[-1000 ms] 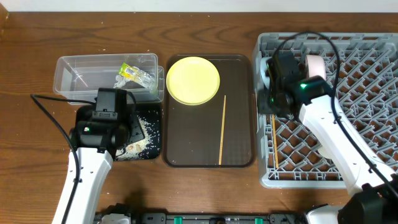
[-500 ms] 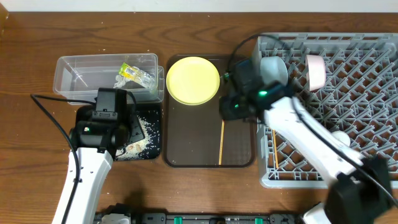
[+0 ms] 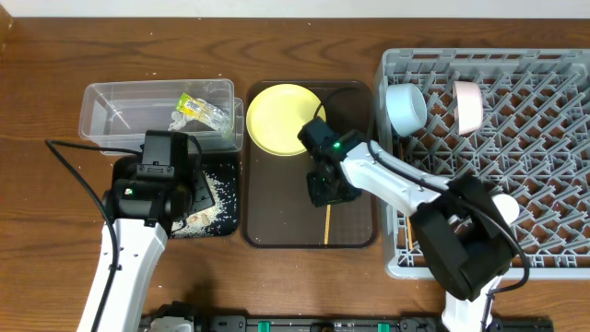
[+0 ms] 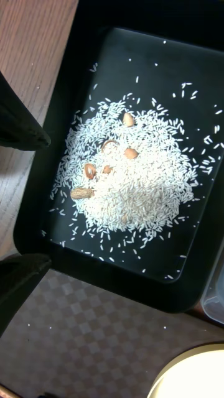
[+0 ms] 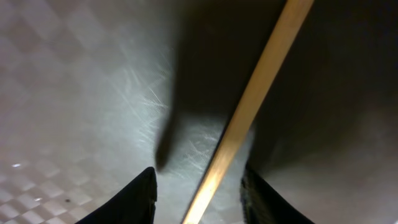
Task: Sort waste into correct bins and load items into the dishwasher rack
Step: 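Grasp the remaining chopstick with the right gripper and place it in the rack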
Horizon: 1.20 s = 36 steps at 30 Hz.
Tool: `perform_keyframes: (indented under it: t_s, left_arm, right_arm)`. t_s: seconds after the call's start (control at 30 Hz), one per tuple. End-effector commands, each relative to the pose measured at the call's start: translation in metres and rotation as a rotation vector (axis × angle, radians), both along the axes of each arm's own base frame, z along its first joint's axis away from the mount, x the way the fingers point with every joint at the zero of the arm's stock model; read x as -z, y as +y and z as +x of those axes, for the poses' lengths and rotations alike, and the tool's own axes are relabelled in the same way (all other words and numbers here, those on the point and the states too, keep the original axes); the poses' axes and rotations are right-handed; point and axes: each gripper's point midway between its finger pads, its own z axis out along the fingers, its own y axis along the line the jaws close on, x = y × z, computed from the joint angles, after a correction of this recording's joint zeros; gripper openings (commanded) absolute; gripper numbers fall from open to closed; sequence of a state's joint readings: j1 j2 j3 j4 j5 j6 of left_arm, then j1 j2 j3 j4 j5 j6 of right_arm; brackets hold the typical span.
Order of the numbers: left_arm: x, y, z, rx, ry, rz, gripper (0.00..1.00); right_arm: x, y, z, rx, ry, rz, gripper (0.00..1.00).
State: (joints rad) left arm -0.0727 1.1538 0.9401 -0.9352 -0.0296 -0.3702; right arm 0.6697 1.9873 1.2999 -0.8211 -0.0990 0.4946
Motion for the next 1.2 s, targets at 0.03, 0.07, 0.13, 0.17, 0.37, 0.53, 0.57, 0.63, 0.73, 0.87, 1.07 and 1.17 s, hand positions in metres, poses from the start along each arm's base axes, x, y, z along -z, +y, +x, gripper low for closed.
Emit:
perform_keyframes:
  t_s: [0.03, 0.07, 0.13, 0.17, 0.37, 0.53, 0.57, 0.63, 0.73, 0.87, 1.07, 1.17]
  left_arm:
    - [-0.003, 0.002, 0.001, -0.014, -0.01, 0.001, 0.57]
    - [-0.003, 0.002, 0.001, -0.014, -0.01, 0.001, 0.56]
    - [-0.003, 0.002, 0.001, -0.014, -0.01, 0.001, 0.57]
    - [-0.003, 0.002, 0.001, -0.014, -0.009, 0.001, 0.57]
    - [-0.003, 0.002, 0.001, -0.014, -0.009, 0.001, 0.57]
    - [-0.003, 0.002, 0.001, -0.014, -0.007, 0.001, 0.57]
    - [-0.003, 0.002, 0.001, -0.014, -0.007, 0.001, 0.57]
    - [-0.003, 0.002, 0.0, -0.014, -0.006, 0.001, 0.57]
    - [-0.003, 0.002, 0.001, -0.014, -0.007, 0.001, 0.57]
    - [-0.003, 0.002, 0.001, -0.014, -0.007, 0.001, 0.57]
    - [-0.003, 0.002, 0.001, -0.014, -0.007, 0.001, 0.57]
    - [-0.003, 0.002, 0.001, -0.014, -0.007, 0.001, 0.57]
  right_arm:
    - [0.01, 0.003, -0.003, 0.022, 0.024, -0.013, 0.27]
    - [0.01, 0.003, -0.003, 0.022, 0.023, -0.013, 0.23]
    - [0.01, 0.003, -0.003, 0.042, 0.026, -0.013, 0.13]
    - [0.01, 0.002, -0.003, 0.046, 0.026, -0.013, 0.08]
    - [-0.01, -0.009, 0.008, 0.078, 0.002, 0.006, 0.01]
    - [-0.061, -0.021, 0.027, 0.05, -0.11, 0.077, 0.01]
    - [-0.072, -0.024, 0.029, 0.042, -0.134, 0.089, 0.01]
    - [-0.095, -0.035, 0.031, 0.039, -0.176, 0.108, 0.01]
    - [-0.123, -0.058, 0.031, 0.044, -0.221, 0.118, 0.01]
    - [-0.14, -0.095, 0.024, 0.068, -0.224, 0.073, 0.01]
    - [-0.126, -0.149, 0.009, 0.14, -0.149, -0.116, 0.01]
    - [-0.116, -0.152, 0.005, 0.147, -0.131, -0.123, 0.01]
